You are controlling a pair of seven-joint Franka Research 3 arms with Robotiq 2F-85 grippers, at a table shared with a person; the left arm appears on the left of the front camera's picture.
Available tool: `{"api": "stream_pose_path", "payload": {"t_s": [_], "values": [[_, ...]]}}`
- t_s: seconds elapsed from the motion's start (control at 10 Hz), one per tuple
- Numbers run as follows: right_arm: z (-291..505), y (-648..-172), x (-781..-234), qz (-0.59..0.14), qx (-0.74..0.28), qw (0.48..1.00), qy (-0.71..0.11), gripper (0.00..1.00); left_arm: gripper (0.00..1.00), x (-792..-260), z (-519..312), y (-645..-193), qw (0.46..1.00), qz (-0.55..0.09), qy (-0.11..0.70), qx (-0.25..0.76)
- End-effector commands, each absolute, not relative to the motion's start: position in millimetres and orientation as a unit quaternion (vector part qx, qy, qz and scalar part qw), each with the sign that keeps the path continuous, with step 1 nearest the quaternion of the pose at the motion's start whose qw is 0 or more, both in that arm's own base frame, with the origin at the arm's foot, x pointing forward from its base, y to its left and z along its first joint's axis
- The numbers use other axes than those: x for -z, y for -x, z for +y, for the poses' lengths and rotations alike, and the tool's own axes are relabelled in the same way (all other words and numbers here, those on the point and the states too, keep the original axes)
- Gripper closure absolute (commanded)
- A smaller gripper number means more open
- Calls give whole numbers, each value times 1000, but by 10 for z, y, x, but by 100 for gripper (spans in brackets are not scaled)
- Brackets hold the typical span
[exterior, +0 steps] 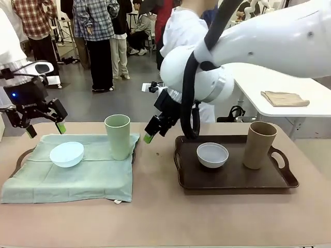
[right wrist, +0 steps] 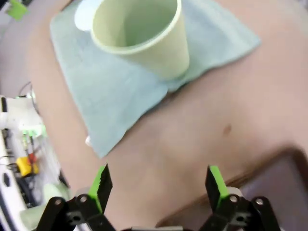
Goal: Set up a tray with a mat and arrange the tableware.
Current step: Place the Picnic Bowl and Reusable plastic cup back onto the Handle tray in front of the human's position.
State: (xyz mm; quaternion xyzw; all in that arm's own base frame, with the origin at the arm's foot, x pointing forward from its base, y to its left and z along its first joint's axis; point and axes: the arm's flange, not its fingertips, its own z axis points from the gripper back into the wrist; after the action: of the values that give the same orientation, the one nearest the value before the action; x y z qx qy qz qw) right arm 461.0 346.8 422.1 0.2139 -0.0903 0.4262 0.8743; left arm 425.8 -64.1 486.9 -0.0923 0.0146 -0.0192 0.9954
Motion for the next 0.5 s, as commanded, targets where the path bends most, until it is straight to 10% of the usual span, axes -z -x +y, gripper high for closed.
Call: {"api": "stream_pose_path", "payload": {"t_s": [0.0, 0.4], "values": [[3407, -4425, -4548, -31, -377, 906, -189, 0, 0, -5044, -763, -4198, 996, 8, 83, 24], [3291, -3863, -5133, 9, -291, 955, -60, 0, 0, -5246, -1093, -4070, 1000, -16, 15, 10]]}}
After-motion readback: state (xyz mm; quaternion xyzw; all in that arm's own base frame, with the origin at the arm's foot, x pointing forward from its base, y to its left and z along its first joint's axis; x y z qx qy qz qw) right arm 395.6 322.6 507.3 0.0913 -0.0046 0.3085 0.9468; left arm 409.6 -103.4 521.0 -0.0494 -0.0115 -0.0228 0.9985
